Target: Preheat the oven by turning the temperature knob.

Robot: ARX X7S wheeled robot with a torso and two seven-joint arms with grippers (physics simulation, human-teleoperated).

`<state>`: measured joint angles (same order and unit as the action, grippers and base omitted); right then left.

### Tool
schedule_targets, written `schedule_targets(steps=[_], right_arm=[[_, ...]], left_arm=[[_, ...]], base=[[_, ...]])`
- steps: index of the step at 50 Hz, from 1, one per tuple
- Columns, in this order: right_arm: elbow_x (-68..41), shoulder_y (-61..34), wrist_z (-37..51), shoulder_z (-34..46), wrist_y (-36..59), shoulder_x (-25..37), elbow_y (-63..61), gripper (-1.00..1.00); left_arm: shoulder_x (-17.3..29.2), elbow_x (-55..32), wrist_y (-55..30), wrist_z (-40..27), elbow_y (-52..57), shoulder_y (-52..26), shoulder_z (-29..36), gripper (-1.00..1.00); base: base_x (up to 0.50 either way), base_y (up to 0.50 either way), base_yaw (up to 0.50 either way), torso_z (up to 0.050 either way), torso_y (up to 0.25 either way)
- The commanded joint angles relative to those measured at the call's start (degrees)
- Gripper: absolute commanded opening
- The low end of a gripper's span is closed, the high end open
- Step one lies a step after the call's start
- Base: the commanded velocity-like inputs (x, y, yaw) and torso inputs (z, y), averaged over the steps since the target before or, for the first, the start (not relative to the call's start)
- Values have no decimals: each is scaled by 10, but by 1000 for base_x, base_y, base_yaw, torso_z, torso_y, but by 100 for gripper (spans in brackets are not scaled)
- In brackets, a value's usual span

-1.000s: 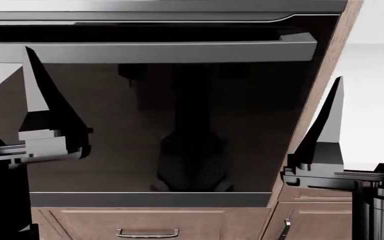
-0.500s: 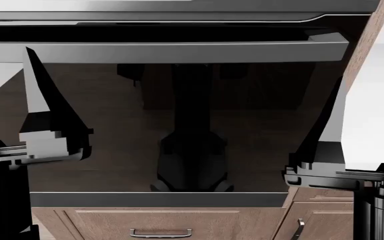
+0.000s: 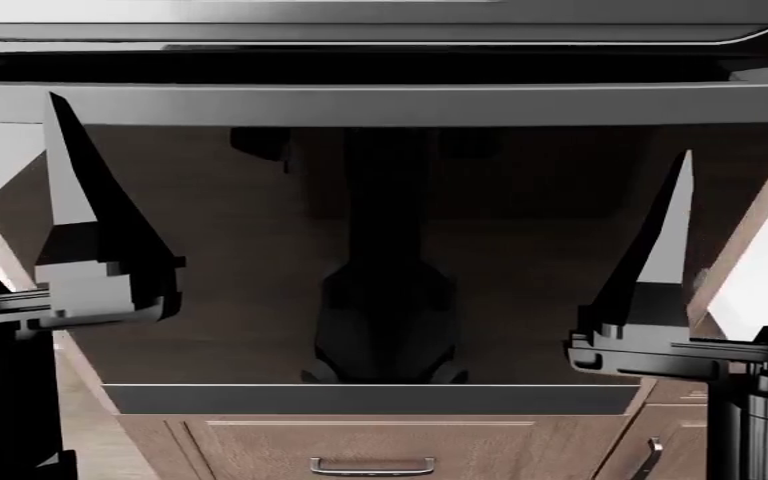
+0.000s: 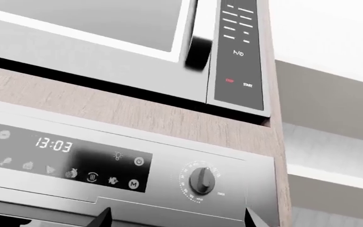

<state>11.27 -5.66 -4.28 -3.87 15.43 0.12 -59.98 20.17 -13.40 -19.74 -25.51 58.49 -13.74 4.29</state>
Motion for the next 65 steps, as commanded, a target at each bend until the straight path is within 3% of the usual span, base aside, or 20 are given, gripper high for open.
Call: schedule_targets(steps=[1, 30, 33, 54, 57, 60, 65], right_arm=[[4, 2, -1, 3, -4, 0, 0, 100], [17, -1, 0, 10, 7, 0, 0, 100], [14, 1, -3, 11, 6, 0, 0, 100], [20, 3, -3, 14, 6, 0, 0, 100], [22, 4, -2, 16, 6, 0, 0, 100], [23, 5, -1, 17, 5, 0, 0, 100], [23, 6, -1, 17, 4, 0, 0, 100]], left_arm=[[8, -3, 4, -7, -1, 0, 3, 100], [24, -24, 6, -26, 1, -5, 3, 100], [25, -45, 38, -17, 6, 5, -6, 100], [48, -40, 53, -33, 6, 6, 9, 100], [53, -47, 21, -46, 9, -4, 13, 100], [73, -73, -20, -75, 14, -28, 20, 100], [145, -142, -48, -146, 14, -83, 48, 100]], base=[[-1, 500, 0, 0, 0], [0, 54, 0, 0, 0], [0, 0, 0, 0, 0], [0, 0, 0, 48, 80], [0, 0, 0, 44, 55], [0, 0, 0, 9, 0], [0, 0, 0, 0, 0]])
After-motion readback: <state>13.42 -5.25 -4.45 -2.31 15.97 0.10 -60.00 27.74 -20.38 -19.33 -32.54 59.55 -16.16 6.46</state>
